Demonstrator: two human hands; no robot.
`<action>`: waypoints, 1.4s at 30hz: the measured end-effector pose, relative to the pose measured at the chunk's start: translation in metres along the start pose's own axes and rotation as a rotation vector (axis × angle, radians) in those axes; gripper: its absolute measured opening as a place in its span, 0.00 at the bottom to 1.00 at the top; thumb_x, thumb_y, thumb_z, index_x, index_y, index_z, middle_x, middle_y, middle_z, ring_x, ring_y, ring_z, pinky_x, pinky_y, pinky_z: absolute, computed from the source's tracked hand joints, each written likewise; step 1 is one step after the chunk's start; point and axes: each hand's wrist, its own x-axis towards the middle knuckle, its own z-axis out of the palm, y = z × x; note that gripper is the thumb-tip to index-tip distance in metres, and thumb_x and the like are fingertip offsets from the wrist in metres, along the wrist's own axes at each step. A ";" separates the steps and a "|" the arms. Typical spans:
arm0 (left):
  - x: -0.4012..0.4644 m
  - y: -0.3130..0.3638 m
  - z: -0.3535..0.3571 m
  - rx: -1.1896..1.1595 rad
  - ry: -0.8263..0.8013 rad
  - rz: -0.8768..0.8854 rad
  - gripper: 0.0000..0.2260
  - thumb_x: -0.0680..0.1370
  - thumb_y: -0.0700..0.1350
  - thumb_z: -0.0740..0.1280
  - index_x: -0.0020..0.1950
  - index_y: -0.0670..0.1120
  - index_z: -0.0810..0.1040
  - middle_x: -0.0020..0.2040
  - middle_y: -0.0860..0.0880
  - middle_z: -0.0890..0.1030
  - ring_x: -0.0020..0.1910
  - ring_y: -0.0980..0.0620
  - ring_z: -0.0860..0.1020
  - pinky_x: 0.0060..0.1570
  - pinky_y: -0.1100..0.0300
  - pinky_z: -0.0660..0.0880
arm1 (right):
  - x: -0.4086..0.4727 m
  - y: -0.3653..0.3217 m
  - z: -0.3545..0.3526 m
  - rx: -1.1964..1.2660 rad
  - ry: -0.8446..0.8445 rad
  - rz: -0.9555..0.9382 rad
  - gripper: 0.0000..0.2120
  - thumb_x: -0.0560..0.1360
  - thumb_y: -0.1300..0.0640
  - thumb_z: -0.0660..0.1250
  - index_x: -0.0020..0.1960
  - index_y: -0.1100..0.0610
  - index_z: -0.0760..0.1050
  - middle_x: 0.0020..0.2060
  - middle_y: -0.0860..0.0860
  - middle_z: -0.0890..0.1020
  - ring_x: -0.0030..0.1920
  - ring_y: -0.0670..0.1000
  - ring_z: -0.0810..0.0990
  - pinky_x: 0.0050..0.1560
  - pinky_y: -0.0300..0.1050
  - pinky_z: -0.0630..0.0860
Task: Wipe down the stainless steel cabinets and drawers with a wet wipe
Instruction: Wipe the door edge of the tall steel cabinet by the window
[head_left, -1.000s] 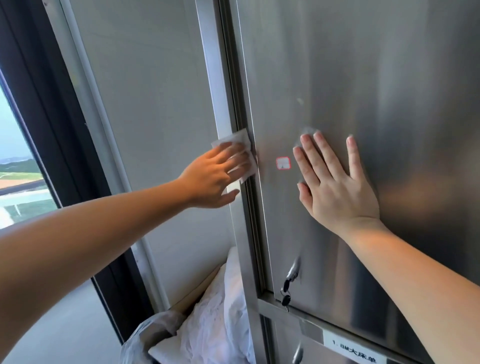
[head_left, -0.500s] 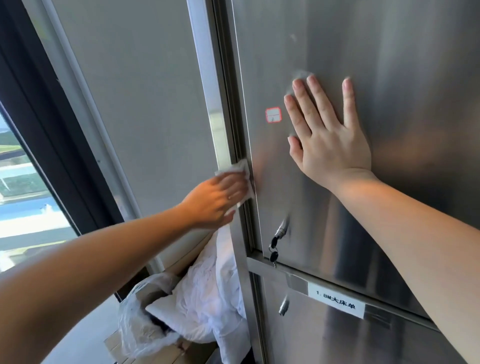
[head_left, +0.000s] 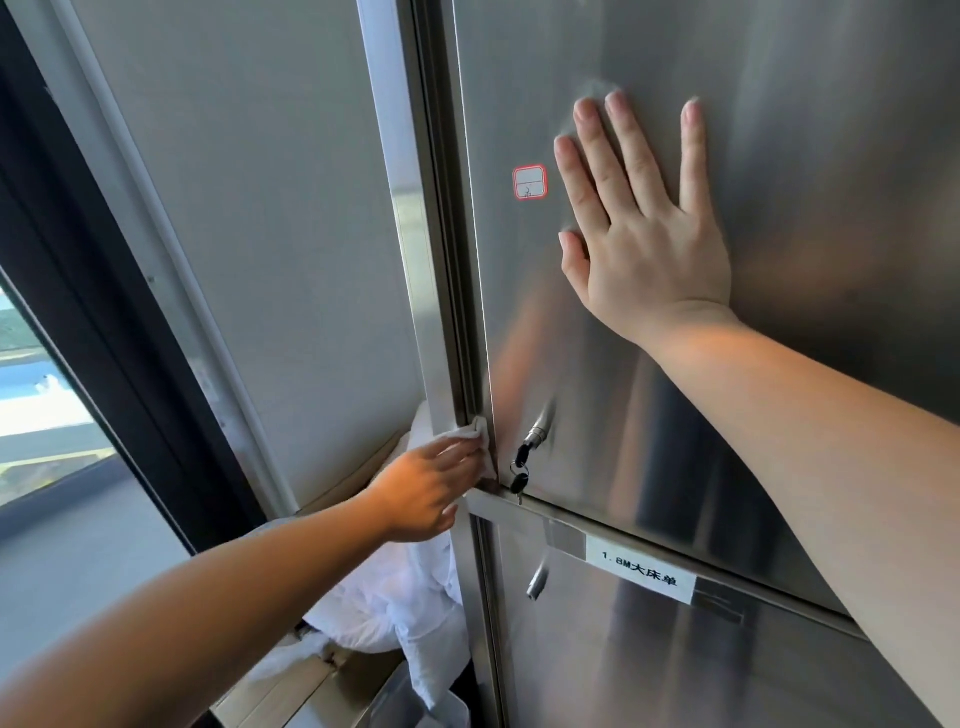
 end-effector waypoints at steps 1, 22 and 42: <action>0.003 -0.009 -0.005 0.023 0.032 0.012 0.24 0.69 0.51 0.71 0.63 0.42 0.81 0.60 0.46 0.82 0.67 0.44 0.75 0.76 0.49 0.55 | -0.001 0.000 0.000 -0.001 -0.002 0.003 0.28 0.83 0.51 0.47 0.80 0.59 0.46 0.79 0.58 0.48 0.78 0.58 0.46 0.71 0.65 0.33; 0.000 -0.008 0.016 -0.026 0.079 0.111 0.23 0.69 0.42 0.65 0.64 0.43 0.80 0.62 0.47 0.81 0.68 0.45 0.74 0.76 0.50 0.55 | 0.000 0.001 0.003 0.040 0.000 0.011 0.28 0.83 0.51 0.47 0.79 0.59 0.47 0.79 0.59 0.49 0.78 0.59 0.47 0.72 0.69 0.41; 0.008 -0.090 -0.089 -0.203 0.678 -0.177 0.07 0.76 0.32 0.67 0.52 0.35 0.82 0.56 0.36 0.81 0.60 0.34 0.78 0.62 0.41 0.74 | -0.005 -0.015 -0.018 0.060 -0.154 0.104 0.29 0.81 0.51 0.53 0.79 0.58 0.51 0.79 0.57 0.50 0.79 0.57 0.47 0.73 0.67 0.39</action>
